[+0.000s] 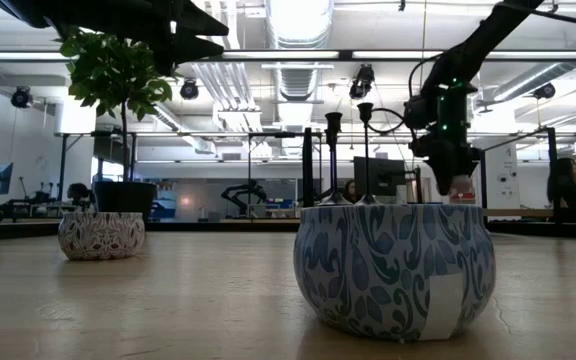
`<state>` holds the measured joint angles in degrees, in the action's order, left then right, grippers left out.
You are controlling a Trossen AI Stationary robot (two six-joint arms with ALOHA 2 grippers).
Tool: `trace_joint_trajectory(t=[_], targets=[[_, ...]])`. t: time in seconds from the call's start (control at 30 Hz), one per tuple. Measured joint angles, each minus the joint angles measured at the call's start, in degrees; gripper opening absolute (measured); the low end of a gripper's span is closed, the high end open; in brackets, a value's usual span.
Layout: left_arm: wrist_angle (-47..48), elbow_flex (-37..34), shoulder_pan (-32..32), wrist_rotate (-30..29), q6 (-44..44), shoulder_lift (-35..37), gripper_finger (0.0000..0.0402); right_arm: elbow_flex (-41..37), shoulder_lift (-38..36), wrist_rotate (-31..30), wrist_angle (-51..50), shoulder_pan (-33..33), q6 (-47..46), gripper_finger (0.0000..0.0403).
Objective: Pick & Place candle stick holders
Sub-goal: Put the top right pink scented candle on the shelf
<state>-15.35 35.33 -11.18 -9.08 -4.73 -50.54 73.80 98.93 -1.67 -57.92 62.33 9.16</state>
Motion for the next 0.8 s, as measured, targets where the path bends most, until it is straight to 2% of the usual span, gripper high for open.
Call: trace_joint_trajectory(t=[0.53,0.8], targets=[[0.0,0.0,0.0,0.0,0.0,0.0,0.0236,0.0,1.4,-1.5,1.3,0.6,-9.4,0.0294],[0.0,0.0,0.0,0.0,0.0,0.0,0.0236,-1.2,1.3,-1.5,1.3,0.6,-19.9,0.0293]])
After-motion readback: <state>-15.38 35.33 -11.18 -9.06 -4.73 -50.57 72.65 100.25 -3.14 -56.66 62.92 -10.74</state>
